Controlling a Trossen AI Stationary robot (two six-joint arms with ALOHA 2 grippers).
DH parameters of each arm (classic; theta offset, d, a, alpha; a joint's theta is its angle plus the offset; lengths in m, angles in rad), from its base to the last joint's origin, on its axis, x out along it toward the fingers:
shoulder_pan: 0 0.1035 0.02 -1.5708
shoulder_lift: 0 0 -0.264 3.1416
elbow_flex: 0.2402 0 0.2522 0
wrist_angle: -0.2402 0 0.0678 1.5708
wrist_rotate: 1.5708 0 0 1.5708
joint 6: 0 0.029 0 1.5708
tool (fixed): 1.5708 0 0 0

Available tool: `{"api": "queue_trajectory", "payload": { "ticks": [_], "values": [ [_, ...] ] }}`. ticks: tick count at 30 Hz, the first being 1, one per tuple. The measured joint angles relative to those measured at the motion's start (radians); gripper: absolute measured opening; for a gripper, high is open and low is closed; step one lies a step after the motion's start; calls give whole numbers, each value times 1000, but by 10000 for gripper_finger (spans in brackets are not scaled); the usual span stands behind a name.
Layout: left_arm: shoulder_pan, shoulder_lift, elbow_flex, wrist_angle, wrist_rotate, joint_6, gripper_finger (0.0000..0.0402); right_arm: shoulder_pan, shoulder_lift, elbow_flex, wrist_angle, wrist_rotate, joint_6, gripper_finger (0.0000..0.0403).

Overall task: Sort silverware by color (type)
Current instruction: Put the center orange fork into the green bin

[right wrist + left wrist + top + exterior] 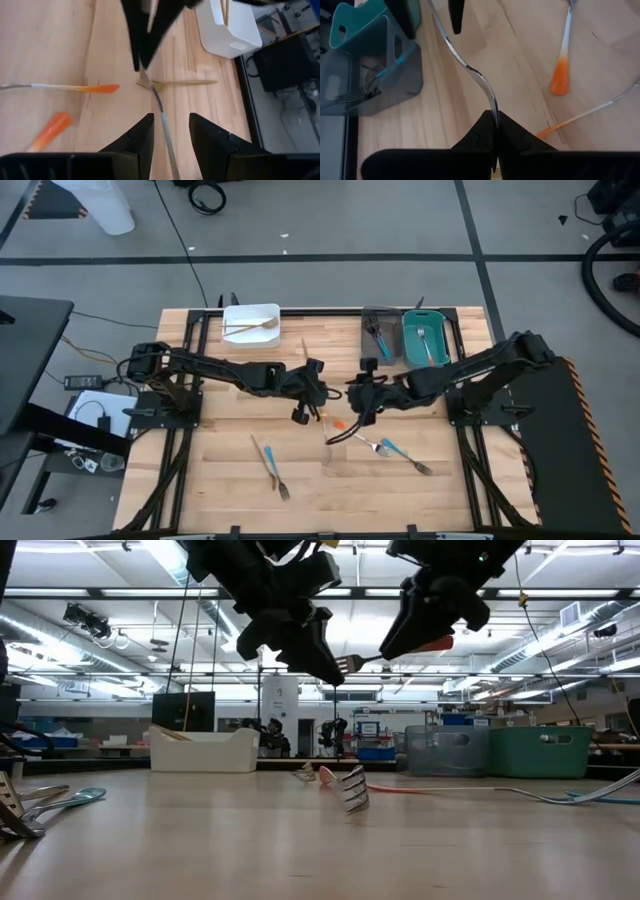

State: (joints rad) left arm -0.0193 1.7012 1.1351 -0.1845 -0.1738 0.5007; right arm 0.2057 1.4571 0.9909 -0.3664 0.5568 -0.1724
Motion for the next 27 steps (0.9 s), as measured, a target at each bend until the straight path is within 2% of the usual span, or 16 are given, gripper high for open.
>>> {"api": "queue_trajectory", "payload": {
  "ticks": [7,10,13,21,23,27],
  "values": [
    [1,0,0,-6,-11,15,13,-18,60,43,-10,-21,-52,132],
    [0,0,0,-6,-16,69,13,-32,83,43,-15,-22,-59,122],
    [-3,0,0,-1,-19,111,13,-45,97,43,-24,-22,-60,102],
    [5,0,0,-1,-38,104,15,-53,93,43,-22,-34,-55,22],
    [8,0,-1,9,-41,85,23,-55,92,43,-30,-45,-51,10],
    [12,0,-1,33,-91,50,59,-58,92,43,-47,-48,-28,13]
  ]
}}
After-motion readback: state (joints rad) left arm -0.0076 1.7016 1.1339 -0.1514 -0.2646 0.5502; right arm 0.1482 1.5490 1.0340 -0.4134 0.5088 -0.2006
